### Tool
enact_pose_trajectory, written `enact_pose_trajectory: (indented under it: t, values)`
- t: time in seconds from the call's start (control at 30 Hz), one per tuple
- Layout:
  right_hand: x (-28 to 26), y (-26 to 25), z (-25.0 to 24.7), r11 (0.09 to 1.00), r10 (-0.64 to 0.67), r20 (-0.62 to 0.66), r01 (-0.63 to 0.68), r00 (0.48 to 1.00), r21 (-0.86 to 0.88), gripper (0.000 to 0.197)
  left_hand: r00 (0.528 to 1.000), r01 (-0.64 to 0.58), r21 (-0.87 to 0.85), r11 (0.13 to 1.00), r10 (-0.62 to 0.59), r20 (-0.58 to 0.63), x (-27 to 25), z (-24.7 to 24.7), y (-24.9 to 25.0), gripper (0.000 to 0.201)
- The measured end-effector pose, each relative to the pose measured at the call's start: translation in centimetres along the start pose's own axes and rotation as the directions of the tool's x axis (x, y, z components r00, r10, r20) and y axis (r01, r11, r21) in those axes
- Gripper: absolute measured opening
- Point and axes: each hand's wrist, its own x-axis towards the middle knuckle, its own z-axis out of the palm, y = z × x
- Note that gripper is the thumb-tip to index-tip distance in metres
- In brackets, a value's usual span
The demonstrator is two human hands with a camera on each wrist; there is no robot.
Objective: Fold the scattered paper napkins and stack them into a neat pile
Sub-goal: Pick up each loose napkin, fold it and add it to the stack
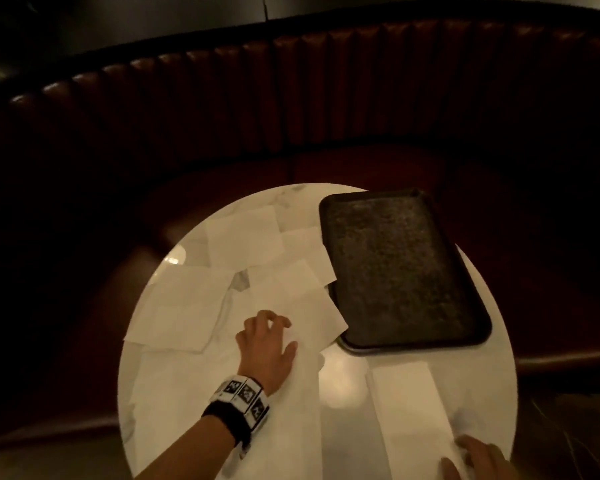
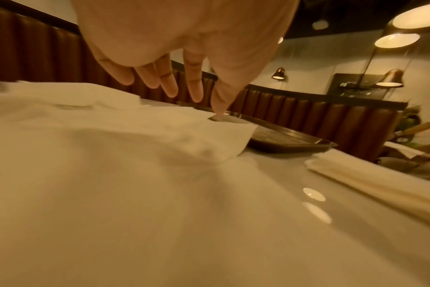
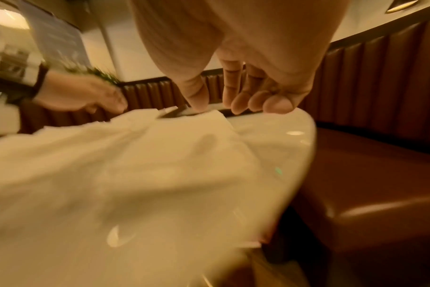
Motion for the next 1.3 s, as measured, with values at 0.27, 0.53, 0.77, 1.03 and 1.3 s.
enact_pose_trajectory:
  t: [0.27, 0.53, 0.77, 1.03, 1.3]
  values:
    - [7.4, -16.5, 0.7, 0.918, -0.368, -0.027, 0.367, 0.93, 0.153, 0.045, 0.986, 0.113, -0.133, 0.985, -0.127, -0.103, -12.2, 0.3, -6.7, 0.044]
    - [10.5, -23.1, 3.0, 0.987, -0.16, 0.098, 0.162, 0.982, -0.013, 0.026, 0.961, 0.252, -0.18, 0.951, -0.268, -0.068, -18.4, -1.3, -9.7, 0.028]
    - [4.5, -23.0, -0.8, 0.82, -0.343, 0.094, 0.249, 0.935, 0.516, 0.007, 0.995, 0.009, -0.379, 0.926, -0.046, -0.089, -16.9, -4.3, -9.8, 0.019]
    - [-6.0, -23.6, -10.6, 0.328, -0.559, 0.225, -0.037, 0.798, 0.944, 0.023, 0.93, -0.365, -0.361, 0.858, 0.322, -0.177, -11.4, -11.0, -5.4, 0.08]
    - [-10.1, -20.9, -13.6, 0.017, -0.638, 0.315, -0.396, 0.702, 0.918, 0.034, 0.75, -0.629, -0.03, 0.777, 0.596, -0.289, -11.0, -16.2, -4.1, 0.071]
